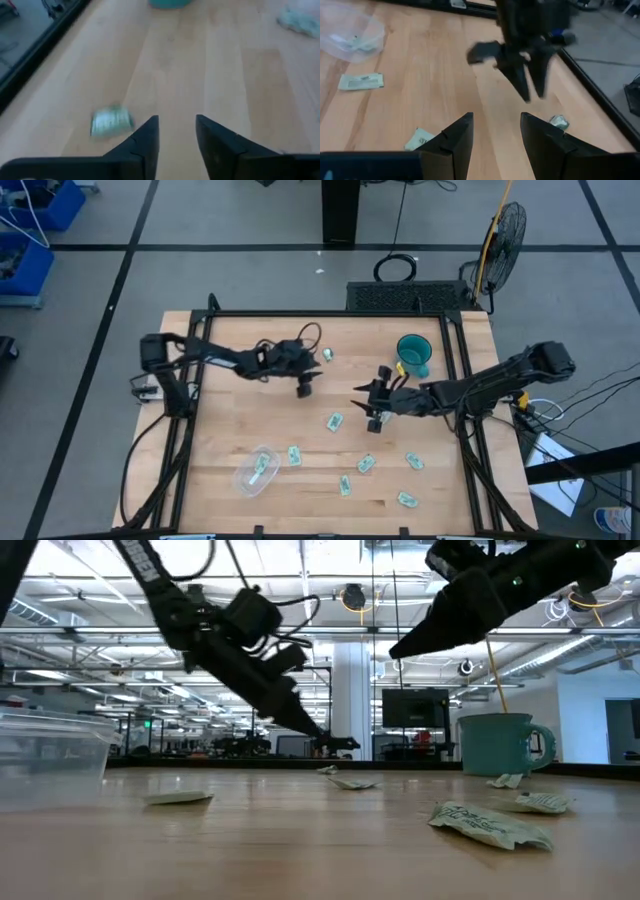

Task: Pick and place Stevia / Truvia into bins
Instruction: Put the green stevia packet into the transparent bin

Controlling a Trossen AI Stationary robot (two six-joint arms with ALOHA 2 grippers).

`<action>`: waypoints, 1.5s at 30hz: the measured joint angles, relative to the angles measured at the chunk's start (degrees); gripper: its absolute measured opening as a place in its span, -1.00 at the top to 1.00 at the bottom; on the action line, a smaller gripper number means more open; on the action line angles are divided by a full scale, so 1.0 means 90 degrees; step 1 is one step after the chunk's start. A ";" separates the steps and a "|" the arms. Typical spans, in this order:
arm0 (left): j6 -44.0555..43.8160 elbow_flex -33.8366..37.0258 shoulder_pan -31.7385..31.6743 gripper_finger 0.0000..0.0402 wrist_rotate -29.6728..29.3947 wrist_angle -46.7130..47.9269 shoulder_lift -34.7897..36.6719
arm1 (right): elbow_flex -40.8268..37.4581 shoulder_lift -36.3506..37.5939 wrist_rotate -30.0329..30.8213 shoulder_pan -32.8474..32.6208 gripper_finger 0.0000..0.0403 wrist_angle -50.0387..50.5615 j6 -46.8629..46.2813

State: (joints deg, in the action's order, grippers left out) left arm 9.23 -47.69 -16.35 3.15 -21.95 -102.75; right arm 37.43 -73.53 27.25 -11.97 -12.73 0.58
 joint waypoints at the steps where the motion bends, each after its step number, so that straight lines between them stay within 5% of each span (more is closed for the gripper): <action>1: -0.0011 -0.0149 -0.0024 0.23 0.0019 0.0106 -0.0102 | -0.0004 0.0026 0.0000 0.0000 0.23 0.0008 0.0098; 5: -0.0356 -0.0793 -0.0047 -0.09 -0.0213 0.0326 -0.0489 | -0.0005 0.0097 -0.0026 0.0012 0.23 -0.0036 0.0353; 9: -0.0450 -0.1234 -0.0052 -0.37 -0.1123 0.0488 -0.0859 | -0.0005 0.0099 -0.0034 0.0032 0.23 -0.0051 0.0367; 15: -0.0760 -0.1617 -0.0190 -0.56 -0.1504 0.0615 -0.1560 | -0.0005 0.0096 -0.0049 0.0024 0.23 -0.0012 0.0355; 25: -0.1989 -0.2114 -0.0307 -0.45 -0.1720 0.1150 -0.1731 | -0.0005 0.0096 -0.0054 -0.0169 0.23 0.0090 0.0350; 39: -0.2282 -0.2327 -0.0329 -0.24 -0.1906 0.2105 -0.1713 | -0.0005 0.0096 -0.0056 -0.0189 0.23 0.0068 0.0183; 45: -0.2857 -0.2327 -0.0364 -0.15 -0.1375 0.2327 -0.1713 | -0.0007 0.0096 -0.0056 -0.0189 0.23 0.0066 0.0192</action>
State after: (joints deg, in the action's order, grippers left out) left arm -16.49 -68.64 -19.63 -9.23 -1.01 -118.17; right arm 37.36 -72.66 26.74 -13.67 -12.14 2.31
